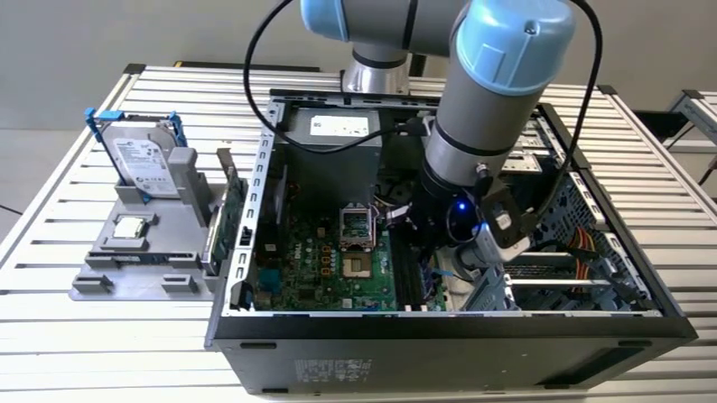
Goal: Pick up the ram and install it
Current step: 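Insert the ram into the slot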
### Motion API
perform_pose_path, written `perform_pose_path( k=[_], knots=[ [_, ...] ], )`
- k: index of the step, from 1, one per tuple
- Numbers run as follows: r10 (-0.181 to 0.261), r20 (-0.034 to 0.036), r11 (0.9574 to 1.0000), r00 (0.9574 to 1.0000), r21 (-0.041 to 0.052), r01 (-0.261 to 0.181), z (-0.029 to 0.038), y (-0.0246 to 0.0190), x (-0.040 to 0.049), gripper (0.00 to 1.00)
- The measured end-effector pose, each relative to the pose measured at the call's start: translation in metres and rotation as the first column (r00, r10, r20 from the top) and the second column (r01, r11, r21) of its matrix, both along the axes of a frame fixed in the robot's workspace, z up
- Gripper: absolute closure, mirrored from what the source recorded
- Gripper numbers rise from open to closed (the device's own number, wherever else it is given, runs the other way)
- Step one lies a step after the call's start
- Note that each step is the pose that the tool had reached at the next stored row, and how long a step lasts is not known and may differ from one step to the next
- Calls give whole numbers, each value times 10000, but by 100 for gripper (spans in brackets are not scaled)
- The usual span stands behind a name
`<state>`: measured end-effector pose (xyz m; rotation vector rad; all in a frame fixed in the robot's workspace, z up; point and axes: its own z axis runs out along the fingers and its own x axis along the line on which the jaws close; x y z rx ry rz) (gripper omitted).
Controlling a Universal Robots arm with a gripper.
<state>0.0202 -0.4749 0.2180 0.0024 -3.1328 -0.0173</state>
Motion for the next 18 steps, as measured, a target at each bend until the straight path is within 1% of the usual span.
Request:
perform_pose_path(
  k=[6,18],
  knots=[
    [0,-7,10000,10000,-2,0,-8,-3,-5,100],
    [0,-89,10000,10000,-7,0,-46,-2,-5,100]
  ],
)
